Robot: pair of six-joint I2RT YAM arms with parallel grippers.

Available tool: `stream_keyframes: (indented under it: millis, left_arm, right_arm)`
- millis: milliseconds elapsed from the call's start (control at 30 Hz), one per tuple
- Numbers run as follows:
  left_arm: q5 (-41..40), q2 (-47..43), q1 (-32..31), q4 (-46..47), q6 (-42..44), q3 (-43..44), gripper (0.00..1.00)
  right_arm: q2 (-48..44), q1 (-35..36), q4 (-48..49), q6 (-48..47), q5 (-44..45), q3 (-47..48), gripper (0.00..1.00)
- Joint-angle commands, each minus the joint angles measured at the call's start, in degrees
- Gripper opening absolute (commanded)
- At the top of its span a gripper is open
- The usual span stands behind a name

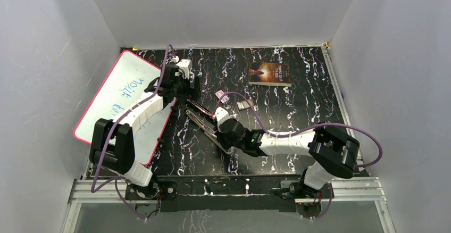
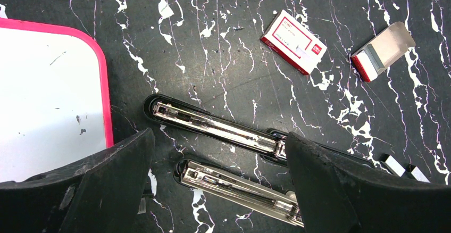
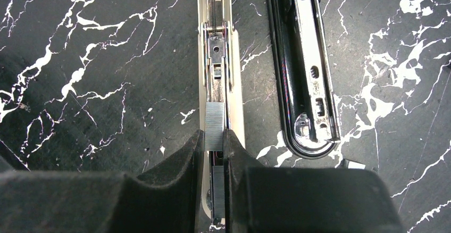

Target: Load the staples into the stapler

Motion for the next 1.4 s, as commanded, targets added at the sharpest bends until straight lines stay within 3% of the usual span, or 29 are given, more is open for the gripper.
stream_keyframes:
  millis: [0, 700, 1367]
  left_arm:
    - [0.6, -0.1, 0.2, -0.5, 0.6, 0.8, 0.92]
    - [0.7, 0.0, 0.2, -0.6, 0.6, 0.8, 0.92]
    - [0.8, 0.1, 0.2, -0.6, 0.5, 0.9, 0.92]
  right_arm:
    - [0.3, 0.2, 0.2, 0.3, 1.2, 2.7, 0.00]
    - [-3.3, 0.3, 3.1, -0.3, 1.2, 1.1, 0.00]
    - [-0.1, 0.3, 0.1, 0.0, 1.7, 3.0, 0.00]
